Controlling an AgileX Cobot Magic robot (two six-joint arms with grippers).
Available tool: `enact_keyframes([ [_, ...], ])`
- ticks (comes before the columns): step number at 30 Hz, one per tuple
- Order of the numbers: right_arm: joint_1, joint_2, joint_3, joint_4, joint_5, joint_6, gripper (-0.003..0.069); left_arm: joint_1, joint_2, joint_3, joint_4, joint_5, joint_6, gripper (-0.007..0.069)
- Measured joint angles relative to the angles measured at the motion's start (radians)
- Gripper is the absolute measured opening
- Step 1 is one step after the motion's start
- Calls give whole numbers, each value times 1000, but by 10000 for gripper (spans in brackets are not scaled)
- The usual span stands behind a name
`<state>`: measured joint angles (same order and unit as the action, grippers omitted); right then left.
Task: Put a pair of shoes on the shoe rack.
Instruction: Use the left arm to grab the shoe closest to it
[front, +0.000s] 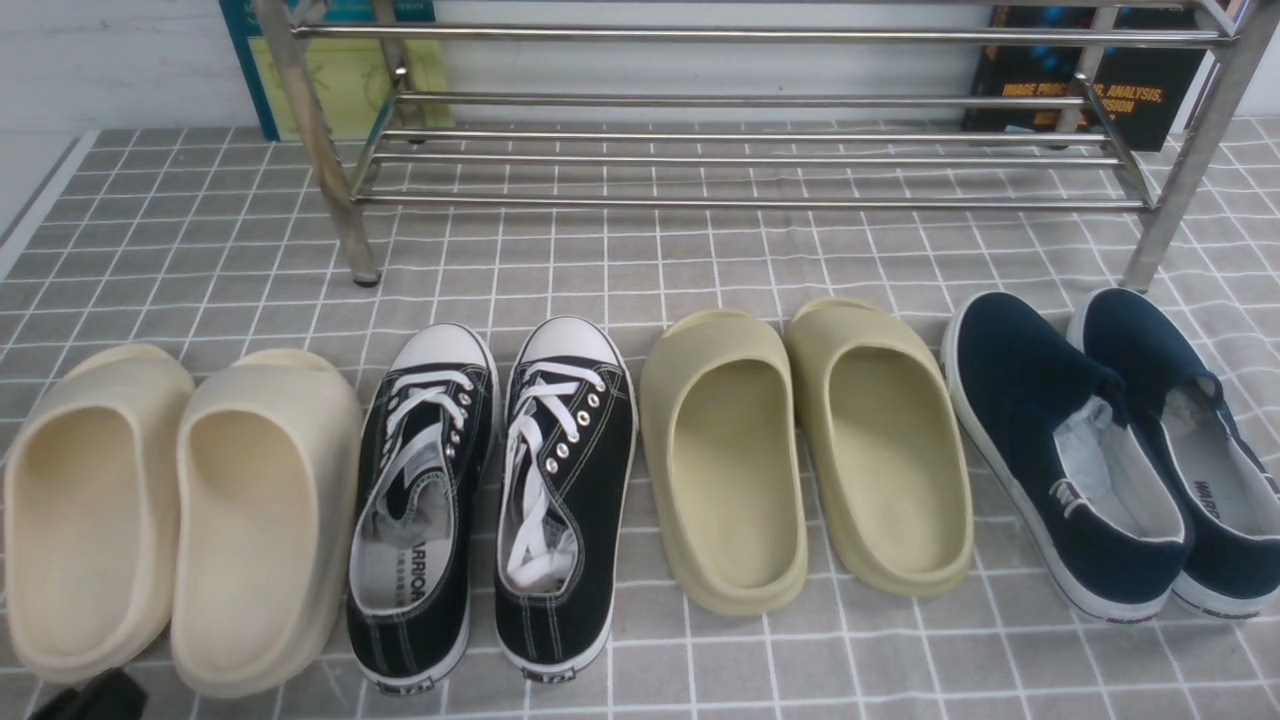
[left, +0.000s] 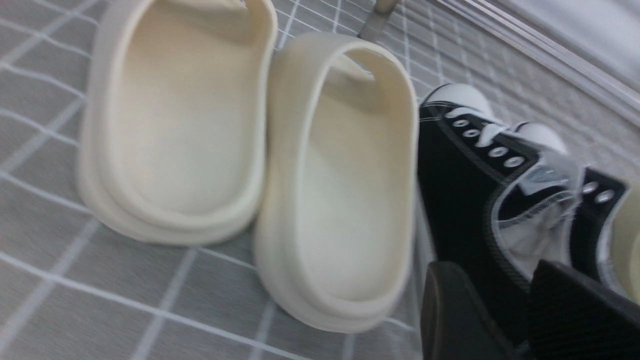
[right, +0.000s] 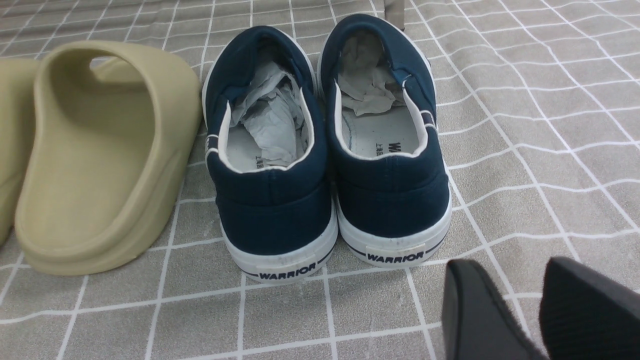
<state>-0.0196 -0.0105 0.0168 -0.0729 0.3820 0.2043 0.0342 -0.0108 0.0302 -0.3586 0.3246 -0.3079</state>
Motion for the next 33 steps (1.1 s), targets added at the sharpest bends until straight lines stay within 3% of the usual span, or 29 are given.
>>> enact_keyframes([
  [1,0,0,0,0,0,0,239,0,0,0,0,0,0,239],
  [3,0,0,0,0,0,0,239,0,0,0,-259,-4,-112,239],
  [5,0,0,0,0,0,0,239,0,0,0,-344,-7,-145,239],
  [7,0,0,0,0,0,0,239,0,0,0,-527,-12,-195,239],
  [13,0,0,0,0,0,0,239,0,0,0,-638,-44,-211,239],
  [22,0,0,0,0,0,0,239,0,0,-15,-647,-35,-189,239],
  [26,0,0,0,0,0,0,239,0,0,-161,-593,43,3,224],
  [29,0,0,0,0,0,0,239,0,15,-287,-475,117,132,183],
  [33,0,0,0,0,0,0,239,0,213,-523,-145,363,179,29],
])
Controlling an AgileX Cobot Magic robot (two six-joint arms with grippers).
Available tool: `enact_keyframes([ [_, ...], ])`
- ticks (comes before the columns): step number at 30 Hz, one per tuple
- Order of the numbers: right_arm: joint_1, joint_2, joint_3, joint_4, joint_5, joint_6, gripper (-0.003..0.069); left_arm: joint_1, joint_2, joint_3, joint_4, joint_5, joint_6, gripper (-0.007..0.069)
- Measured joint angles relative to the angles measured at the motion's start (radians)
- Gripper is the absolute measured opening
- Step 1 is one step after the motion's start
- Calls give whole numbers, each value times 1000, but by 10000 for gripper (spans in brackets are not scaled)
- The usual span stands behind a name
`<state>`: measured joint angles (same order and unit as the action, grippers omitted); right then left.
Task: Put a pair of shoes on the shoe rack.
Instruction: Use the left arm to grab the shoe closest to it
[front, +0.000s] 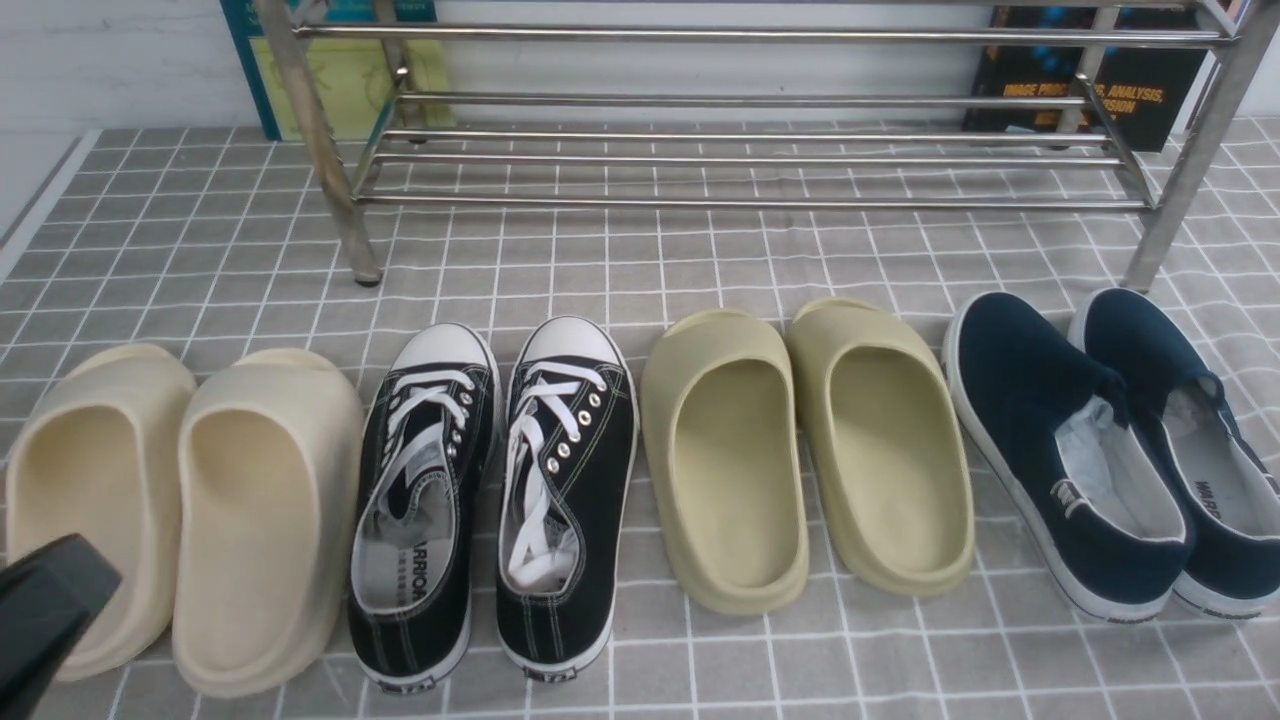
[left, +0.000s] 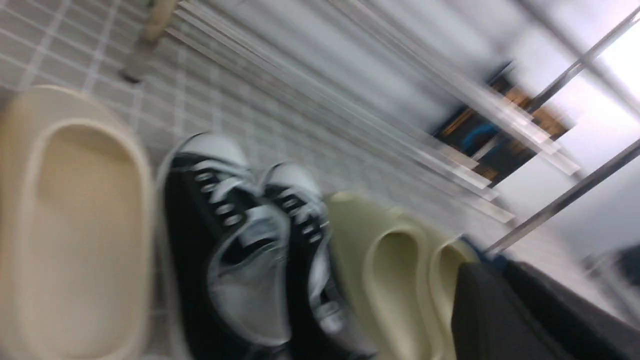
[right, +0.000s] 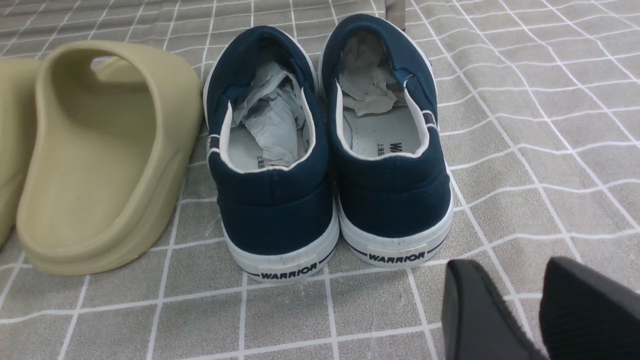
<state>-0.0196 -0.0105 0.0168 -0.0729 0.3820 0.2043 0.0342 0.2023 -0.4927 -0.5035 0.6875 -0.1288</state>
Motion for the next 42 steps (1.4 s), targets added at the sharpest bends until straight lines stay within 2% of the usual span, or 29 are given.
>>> enact_keyframes([
  [1,0,0,0,0,0,0,239,0,78,-55,84,85,-6,-13],
  [2,0,0,0,0,0,0,239,0,144,-120,179,156,-15,-13],
  [4,0,0,0,0,0,0,239,0,223,-180,263,241,-22,-13],
  [6,0,0,0,0,0,0,239,0,361,-277,386,390,-27,-13],
  [8,0,0,0,0,0,0,239,0,490,-356,462,477,-34,-13],
  [10,0,0,0,0,0,0,239,0,569,-396,474,499,-50,-13],
  [14,0,0,0,0,0,0,239,-32,686,-439,432,488,-57,-13],
  [18,0,0,0,0,0,0,239,-166,832,-458,386,468,-27,-13],
  [20,0,0,0,0,0,0,239,-241,907,-458,393,448,-21,11],
  [22,0,0,0,0,0,0,239,-290,961,-459,406,422,-26,54],
  [25,0,0,0,0,0,0,239,-365,1063,-461,443,360,-74,176],
  [27,0,0,0,0,0,0,239,-383,1093,-462,456,337,-101,230],
  [28,0,0,0,0,0,0,239,-396,1139,-462,470,310,-133,298],
  [30,0,0,0,0,0,0,239,-400,1196,-463,483,270,-171,363],
  [32,0,0,0,0,0,0,239,-400,1231,-464,498,245,-200,396],
  [37,0,0,0,0,0,0,239,-400,1300,-464,553,196,-273,412],
  [42,0,0,0,0,0,0,239,-400,1357,-465,593,145,-334,354],
])
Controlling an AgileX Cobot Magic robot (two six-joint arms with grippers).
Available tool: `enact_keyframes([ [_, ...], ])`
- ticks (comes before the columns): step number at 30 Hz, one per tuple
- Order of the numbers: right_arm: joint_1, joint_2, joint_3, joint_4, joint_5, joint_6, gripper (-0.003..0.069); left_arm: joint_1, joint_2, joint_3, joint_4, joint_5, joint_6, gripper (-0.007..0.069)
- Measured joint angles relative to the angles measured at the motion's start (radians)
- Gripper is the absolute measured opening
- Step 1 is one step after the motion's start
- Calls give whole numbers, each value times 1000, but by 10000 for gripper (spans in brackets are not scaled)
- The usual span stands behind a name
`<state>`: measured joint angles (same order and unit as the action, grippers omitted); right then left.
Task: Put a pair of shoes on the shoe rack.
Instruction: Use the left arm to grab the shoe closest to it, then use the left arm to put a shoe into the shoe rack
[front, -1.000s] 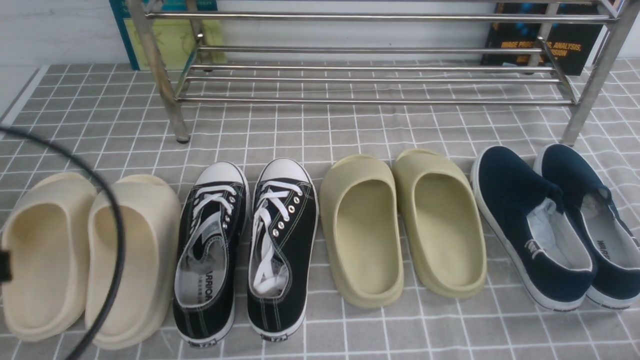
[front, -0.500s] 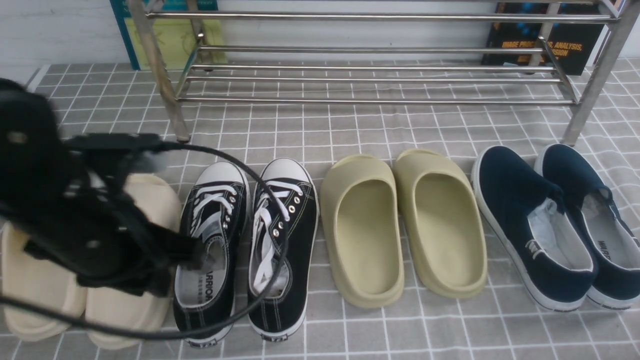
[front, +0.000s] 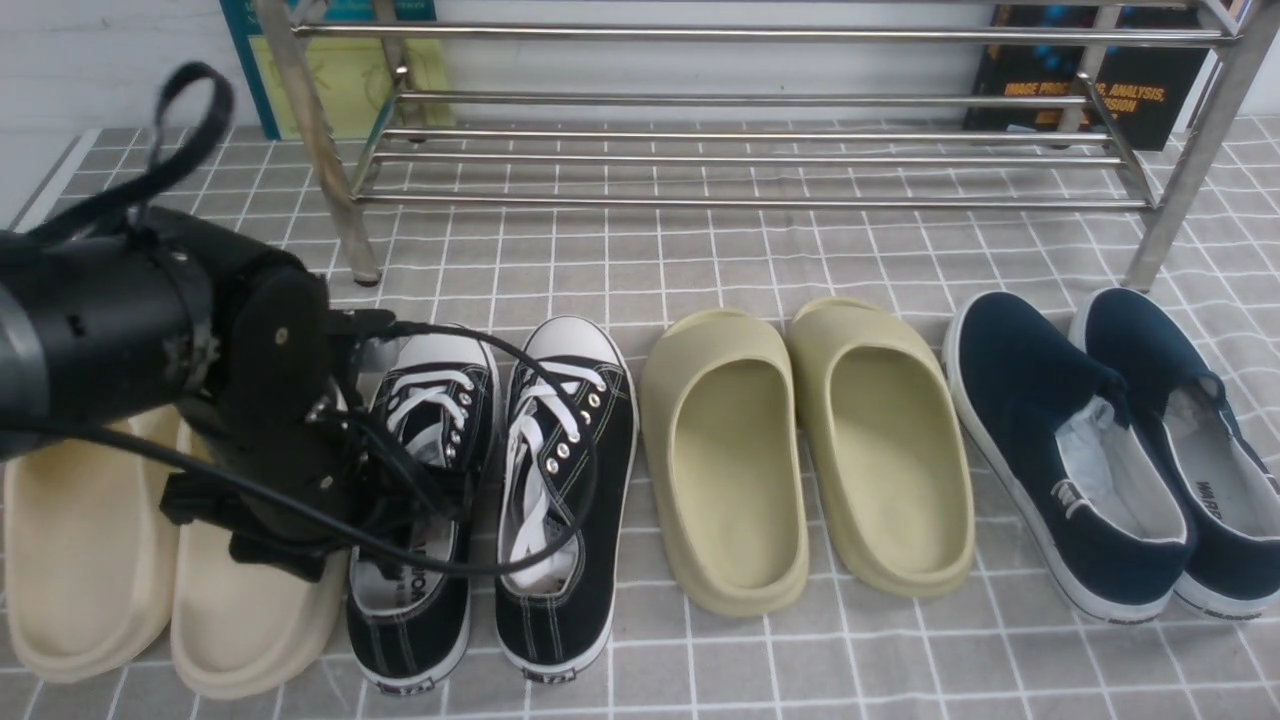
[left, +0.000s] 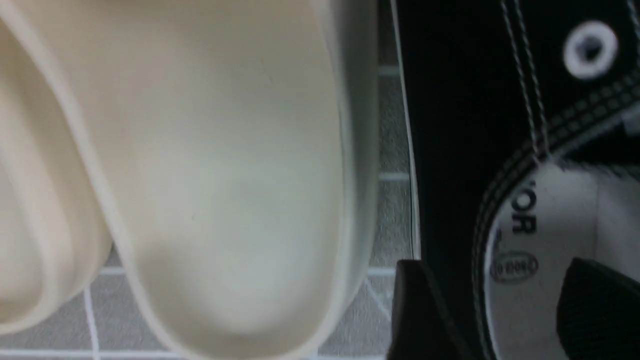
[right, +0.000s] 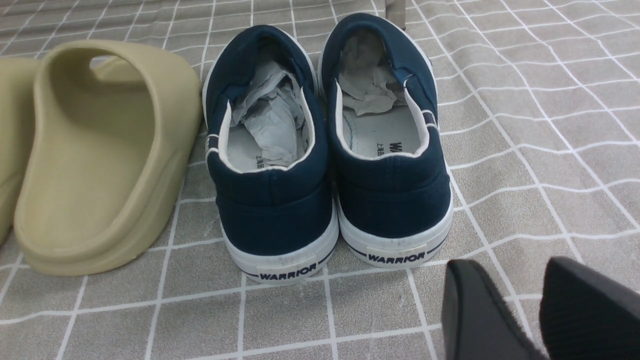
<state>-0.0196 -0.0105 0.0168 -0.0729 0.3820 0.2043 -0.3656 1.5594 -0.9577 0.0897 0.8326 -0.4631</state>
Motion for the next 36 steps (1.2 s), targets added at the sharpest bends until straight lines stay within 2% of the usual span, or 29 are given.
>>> enact_keyframes([
  [3,0,0,0,0,0,0,239,0,34,0,-1,-34,-8,258],
  [4,0,0,0,0,0,0,239,0,36,0,-2,-35,-8,251],
  [5,0,0,0,0,0,0,239,0,42,0,-2,-41,-8,218],
  [6,0,0,0,0,0,0,239,0,50,0,-2,-48,-8,155],
  [12,0,0,0,0,0,0,239,0,56,0,19,-46,-8,-13],
  [20,0,0,0,0,0,0,239,0,-30,-18,21,-5,-8,-13],
  [25,0,0,0,0,0,0,239,0,-155,-148,19,144,-2,-13],
  [28,0,0,0,0,0,0,239,3,-178,-236,16,172,12,-13],
  [36,0,0,0,0,0,0,239,106,-74,-430,-70,195,83,-13],
])
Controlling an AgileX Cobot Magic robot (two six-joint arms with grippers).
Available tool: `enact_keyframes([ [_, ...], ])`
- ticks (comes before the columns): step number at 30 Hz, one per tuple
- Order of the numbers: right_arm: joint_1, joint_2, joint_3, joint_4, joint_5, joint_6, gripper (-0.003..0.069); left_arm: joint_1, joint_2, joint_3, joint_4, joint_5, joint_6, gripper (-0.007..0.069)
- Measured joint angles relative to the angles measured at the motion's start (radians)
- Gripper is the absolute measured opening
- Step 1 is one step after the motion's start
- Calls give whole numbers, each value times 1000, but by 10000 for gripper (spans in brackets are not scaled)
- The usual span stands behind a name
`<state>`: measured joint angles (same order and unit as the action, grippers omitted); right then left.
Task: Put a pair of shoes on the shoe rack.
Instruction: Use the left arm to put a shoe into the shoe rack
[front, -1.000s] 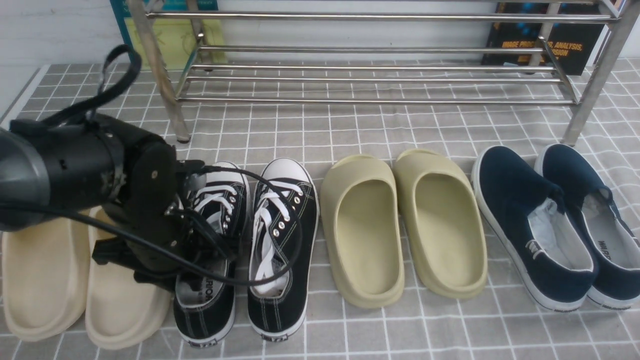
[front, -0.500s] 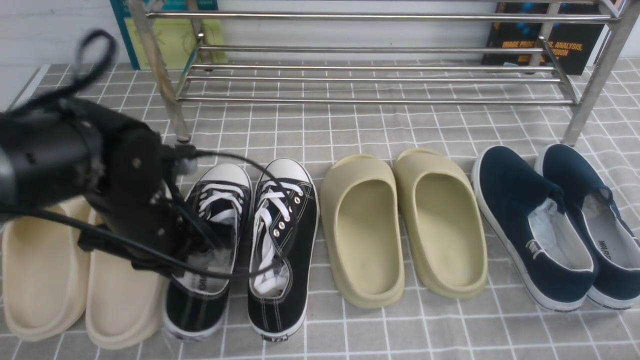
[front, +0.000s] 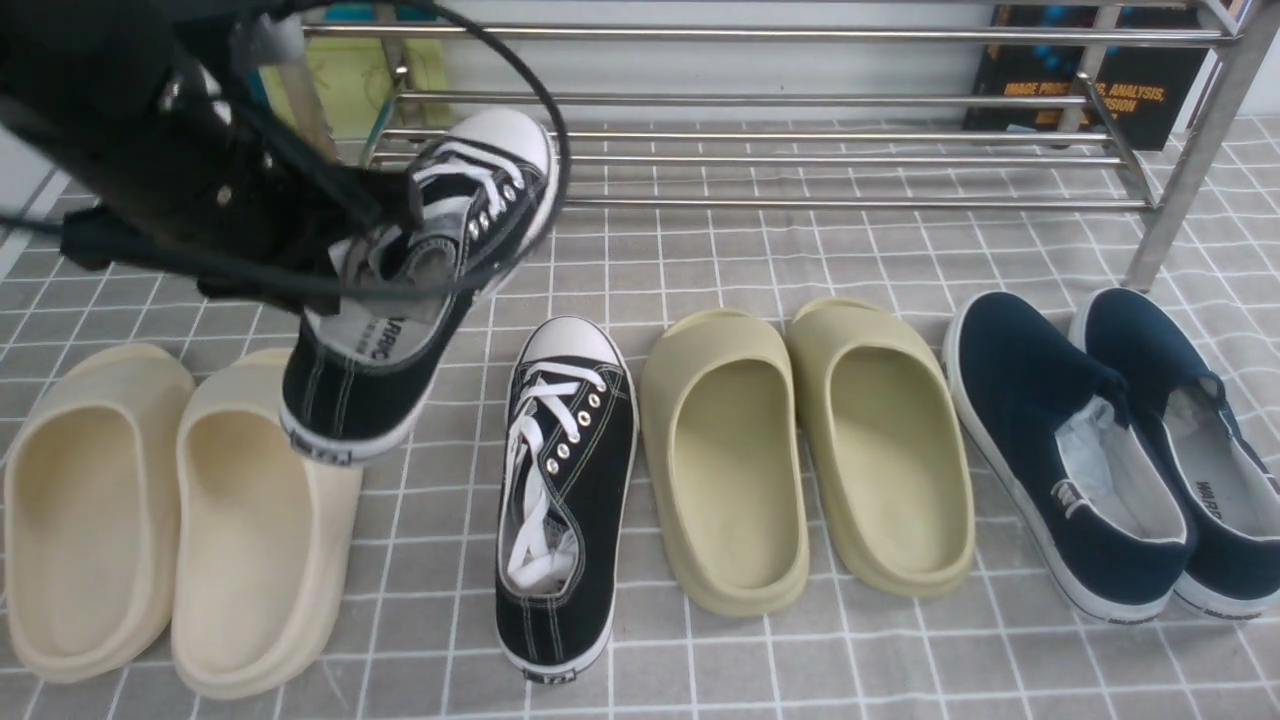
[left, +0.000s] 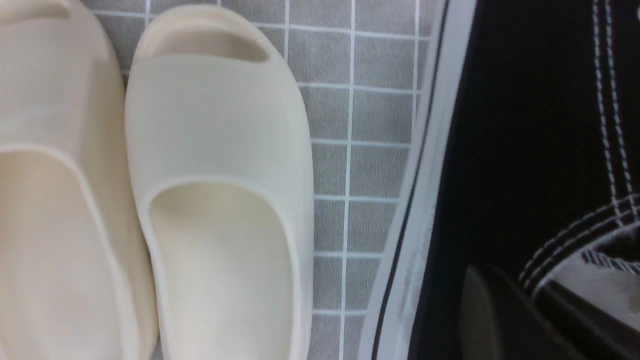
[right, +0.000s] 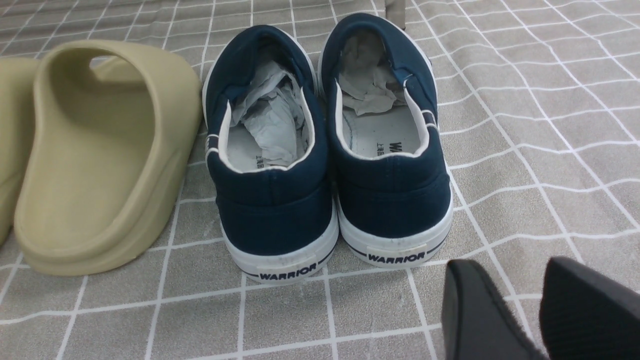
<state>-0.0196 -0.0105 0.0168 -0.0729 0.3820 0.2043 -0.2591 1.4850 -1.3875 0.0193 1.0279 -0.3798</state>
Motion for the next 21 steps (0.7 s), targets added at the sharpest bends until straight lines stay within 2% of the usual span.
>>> enact_keyframes([
  [8,0,0,0,0,0,0,239,84,221,-204,-59,6,29,-13],
  [21,0,0,0,0,0,0,239,93,554,-615,-79,-1,33,-13],
])
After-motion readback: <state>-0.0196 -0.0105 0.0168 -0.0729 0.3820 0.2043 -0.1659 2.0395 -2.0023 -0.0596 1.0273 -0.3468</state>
